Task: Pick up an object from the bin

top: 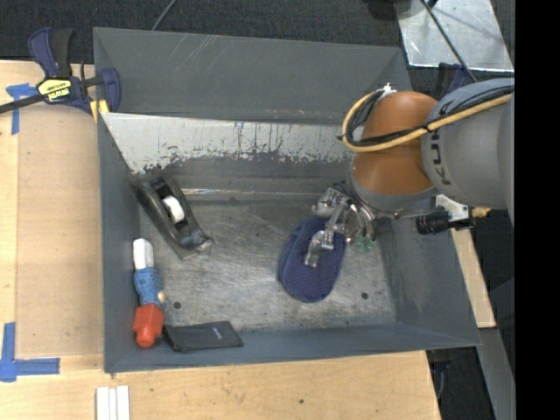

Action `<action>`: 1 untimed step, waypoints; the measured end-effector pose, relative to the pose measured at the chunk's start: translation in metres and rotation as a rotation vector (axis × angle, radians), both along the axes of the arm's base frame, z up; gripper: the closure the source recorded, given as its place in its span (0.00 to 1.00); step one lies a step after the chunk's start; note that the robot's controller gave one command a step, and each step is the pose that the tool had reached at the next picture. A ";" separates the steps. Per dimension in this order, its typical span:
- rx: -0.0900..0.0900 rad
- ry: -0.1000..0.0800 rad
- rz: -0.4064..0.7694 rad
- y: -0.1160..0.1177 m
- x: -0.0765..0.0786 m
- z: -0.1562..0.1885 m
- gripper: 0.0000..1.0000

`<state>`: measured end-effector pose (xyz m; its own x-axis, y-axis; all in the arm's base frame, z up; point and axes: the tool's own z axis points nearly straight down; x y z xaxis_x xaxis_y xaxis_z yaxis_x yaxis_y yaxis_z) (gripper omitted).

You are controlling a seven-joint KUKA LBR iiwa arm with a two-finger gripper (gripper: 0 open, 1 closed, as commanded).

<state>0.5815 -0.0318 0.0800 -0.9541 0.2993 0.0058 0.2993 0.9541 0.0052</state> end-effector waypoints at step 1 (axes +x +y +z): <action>-0.009 -0.016 0.007 -0.030 -0.005 0.119 1.00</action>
Offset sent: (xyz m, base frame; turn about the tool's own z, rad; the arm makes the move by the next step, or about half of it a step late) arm -0.0076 -0.0279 0.1135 -0.0084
